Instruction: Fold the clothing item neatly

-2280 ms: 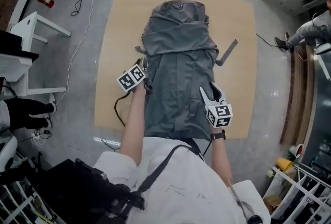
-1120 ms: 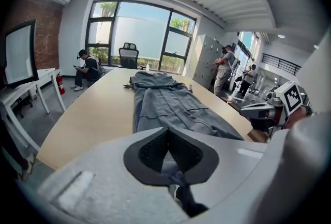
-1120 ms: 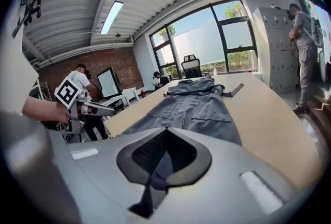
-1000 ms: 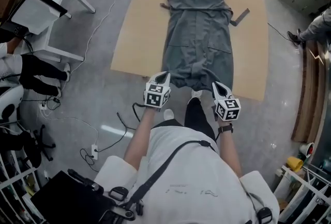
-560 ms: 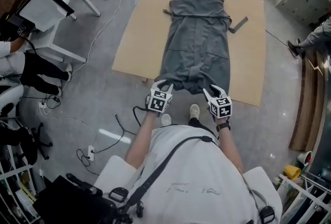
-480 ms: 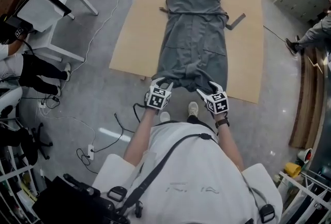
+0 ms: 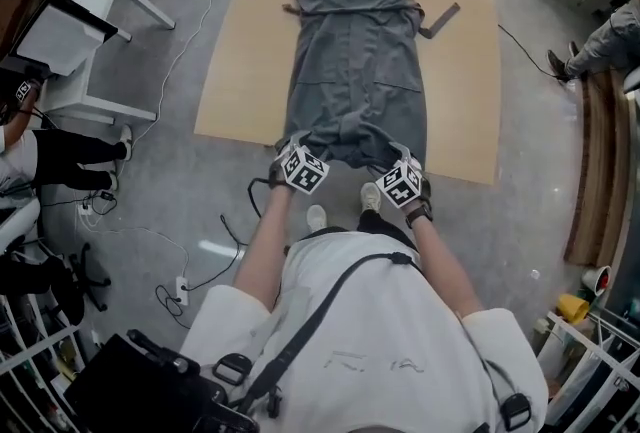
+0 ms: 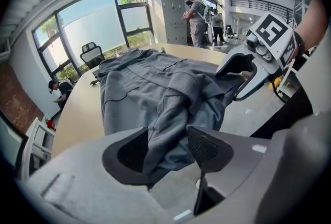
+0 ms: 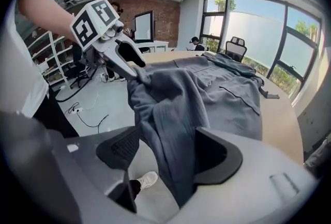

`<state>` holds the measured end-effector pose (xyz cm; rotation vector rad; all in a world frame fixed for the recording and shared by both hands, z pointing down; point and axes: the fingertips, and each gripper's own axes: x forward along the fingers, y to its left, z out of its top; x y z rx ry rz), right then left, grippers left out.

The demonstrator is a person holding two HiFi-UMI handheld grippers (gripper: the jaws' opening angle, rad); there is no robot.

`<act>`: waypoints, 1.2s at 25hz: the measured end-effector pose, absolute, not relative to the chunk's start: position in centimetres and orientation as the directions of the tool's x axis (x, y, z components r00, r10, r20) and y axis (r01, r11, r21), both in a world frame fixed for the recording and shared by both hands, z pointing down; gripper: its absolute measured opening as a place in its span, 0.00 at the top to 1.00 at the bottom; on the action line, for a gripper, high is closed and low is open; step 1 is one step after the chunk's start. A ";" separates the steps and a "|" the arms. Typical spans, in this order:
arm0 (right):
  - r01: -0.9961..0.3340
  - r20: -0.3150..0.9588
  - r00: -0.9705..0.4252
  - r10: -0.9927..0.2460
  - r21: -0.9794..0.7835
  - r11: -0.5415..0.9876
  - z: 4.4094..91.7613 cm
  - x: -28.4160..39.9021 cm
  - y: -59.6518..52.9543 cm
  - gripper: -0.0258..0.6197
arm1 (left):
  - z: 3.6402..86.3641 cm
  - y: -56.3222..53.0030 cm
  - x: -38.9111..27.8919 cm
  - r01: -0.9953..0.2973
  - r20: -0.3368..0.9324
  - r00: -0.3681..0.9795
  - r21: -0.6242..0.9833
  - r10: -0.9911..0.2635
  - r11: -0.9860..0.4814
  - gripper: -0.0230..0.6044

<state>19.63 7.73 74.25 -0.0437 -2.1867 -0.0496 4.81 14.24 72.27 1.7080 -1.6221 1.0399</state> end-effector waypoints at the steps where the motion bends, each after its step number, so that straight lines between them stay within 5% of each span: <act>1: 0.053 0.826 -0.563 0.012 0.022 0.998 74.9 19.8 7.6 0.45 | 72.8 14.3 4.8 -0.987 0.839 -0.024 -0.108 -0.544 -0.123 0.56; 6: 0.105 0.862 -0.505 -0.030 0.096 0.990 77.2 20.3 7.6 0.52 | 75.8 15.5 7.5 -0.941 0.881 0.033 -0.132 -0.472 -0.312 0.52; 12: 0.081 0.855 -0.516 -0.055 0.113 0.990 77.1 20.6 8.0 0.57 | 76.8 15.4 6.9 -0.926 0.877 -0.112 -0.263 -0.468 -0.271 0.53; 16: 0.088 0.865 -0.498 -0.053 0.111 0.990 76.9 20.8 8.3 0.69 | 76.5 15.6 7.0 -0.939 0.860 -0.105 -0.252 -0.500 -0.235 0.64; 20: 0.004 0.858 -0.512 -0.046 0.055 0.998 76.2 21.4 8.8 0.91 | 75.7 16.6 6.9 -0.971 0.844 -0.107 -0.203 -0.525 -0.128 0.93; 24: -0.063 0.854 -0.521 -0.004 -0.034 0.997 74.8 21.4 9.3 0.91 | 74.3 17.0 7.1 -0.997 0.834 -0.061 -0.073 -0.548 -0.001 0.94; 30: -0.064 0.824 -0.565 0.044 -0.097 0.993 72.0 22.0 10.7 0.91 | 71.4 18.7 7.8 -0.999 0.810 -0.023 -0.039 -0.586 -0.014 0.94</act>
